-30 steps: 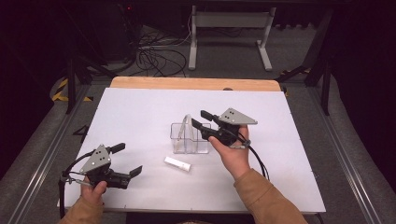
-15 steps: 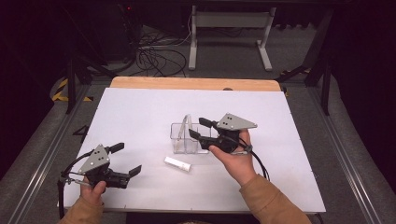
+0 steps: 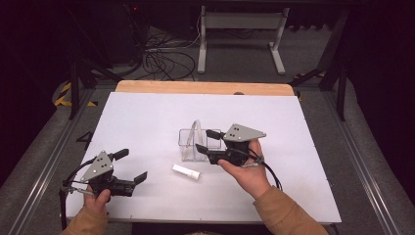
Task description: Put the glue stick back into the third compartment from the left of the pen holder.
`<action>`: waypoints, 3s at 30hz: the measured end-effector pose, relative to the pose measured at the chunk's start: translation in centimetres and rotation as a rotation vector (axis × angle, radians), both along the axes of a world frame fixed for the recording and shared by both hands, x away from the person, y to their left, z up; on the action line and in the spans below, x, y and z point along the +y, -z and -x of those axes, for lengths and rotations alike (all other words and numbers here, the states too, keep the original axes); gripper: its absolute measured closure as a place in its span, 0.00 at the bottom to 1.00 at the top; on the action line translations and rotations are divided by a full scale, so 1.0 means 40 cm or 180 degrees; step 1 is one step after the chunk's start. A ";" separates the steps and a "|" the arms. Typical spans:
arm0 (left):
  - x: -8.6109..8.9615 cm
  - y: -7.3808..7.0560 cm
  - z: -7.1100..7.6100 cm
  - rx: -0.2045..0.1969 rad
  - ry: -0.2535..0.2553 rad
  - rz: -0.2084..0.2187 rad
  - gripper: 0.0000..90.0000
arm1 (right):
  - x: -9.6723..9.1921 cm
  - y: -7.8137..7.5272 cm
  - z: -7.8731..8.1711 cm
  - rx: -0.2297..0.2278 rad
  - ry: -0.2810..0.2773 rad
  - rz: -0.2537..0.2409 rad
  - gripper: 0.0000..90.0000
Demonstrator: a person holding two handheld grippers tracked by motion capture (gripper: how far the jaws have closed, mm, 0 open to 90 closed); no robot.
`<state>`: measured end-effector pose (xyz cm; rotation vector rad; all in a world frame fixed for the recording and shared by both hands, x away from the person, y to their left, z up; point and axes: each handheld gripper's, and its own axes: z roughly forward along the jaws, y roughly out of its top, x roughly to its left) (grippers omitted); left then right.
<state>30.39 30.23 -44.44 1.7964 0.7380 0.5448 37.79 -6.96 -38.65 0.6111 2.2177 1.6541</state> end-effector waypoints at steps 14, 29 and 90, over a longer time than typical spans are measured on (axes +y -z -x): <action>0.001 -0.008 0.004 -0.0004 -0.0019 0.0125 0.00 | 0.015 0.015 0.023 -0.0024 -0.0119 0.0249 0.43; -0.001 -0.008 0.005 -0.0013 -0.0020 0.0115 0.00 | 0.061 0.076 0.026 0.0331 -0.0331 0.0926 0.43; -0.001 -0.006 0.003 -0.0027 0.0020 0.0069 0.01 | 0.142 0.187 0.007 0.0569 -0.0512 0.1977 0.73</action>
